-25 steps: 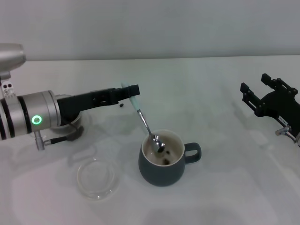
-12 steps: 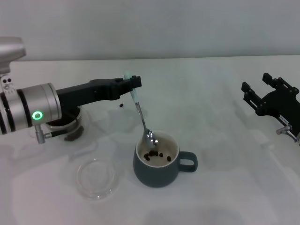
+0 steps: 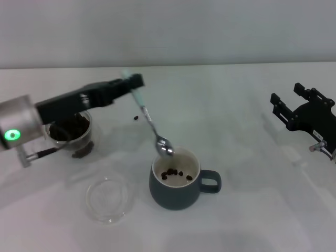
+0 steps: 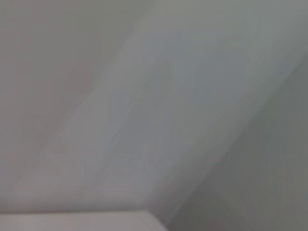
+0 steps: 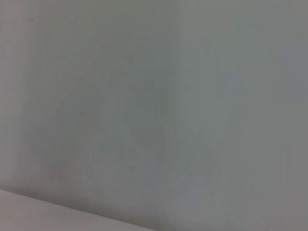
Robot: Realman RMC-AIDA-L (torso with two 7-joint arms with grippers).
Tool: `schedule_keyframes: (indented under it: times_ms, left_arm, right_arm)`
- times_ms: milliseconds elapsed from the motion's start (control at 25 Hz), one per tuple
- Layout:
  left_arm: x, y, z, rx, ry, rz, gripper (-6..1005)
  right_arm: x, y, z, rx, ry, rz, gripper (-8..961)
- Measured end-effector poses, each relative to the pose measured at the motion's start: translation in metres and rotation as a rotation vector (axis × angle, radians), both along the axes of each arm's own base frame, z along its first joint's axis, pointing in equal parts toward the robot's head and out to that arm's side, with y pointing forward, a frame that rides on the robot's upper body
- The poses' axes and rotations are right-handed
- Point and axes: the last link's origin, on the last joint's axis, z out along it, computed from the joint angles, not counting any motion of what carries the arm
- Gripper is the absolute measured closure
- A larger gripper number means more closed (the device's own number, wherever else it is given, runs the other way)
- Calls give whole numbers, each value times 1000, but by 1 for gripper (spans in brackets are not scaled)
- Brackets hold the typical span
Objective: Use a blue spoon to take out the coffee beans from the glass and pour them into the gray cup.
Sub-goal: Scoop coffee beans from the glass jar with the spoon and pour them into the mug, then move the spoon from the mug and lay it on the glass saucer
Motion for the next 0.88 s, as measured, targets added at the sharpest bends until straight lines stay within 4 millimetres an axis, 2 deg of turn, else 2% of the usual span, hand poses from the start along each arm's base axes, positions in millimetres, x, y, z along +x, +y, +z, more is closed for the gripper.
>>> schedule_keyframes:
  times_ms: [120, 200, 400, 600, 880]
  left_arm:
    - [-8, -2, 10, 32, -14, 14, 865]
    - [-25, -10, 24, 94, -23, 46, 866]
    - [-56, -27, 35, 156, -25, 120, 866]
    - [-75, -40, 34, 156, -16, 186, 866]
    - [-103, -55, 23, 117, 55, 281, 867]
  right_arm:
    - [0, -1, 0, -2, -1, -1, 289]
    - [0, -1, 0, -3, -1, -1, 289]
    - [1, -1, 0, -2, 1, -3, 289]
    - [-1, 1, 0, 1, 0, 1, 289]
    - [0, 0, 1, 6, 0, -3, 289]
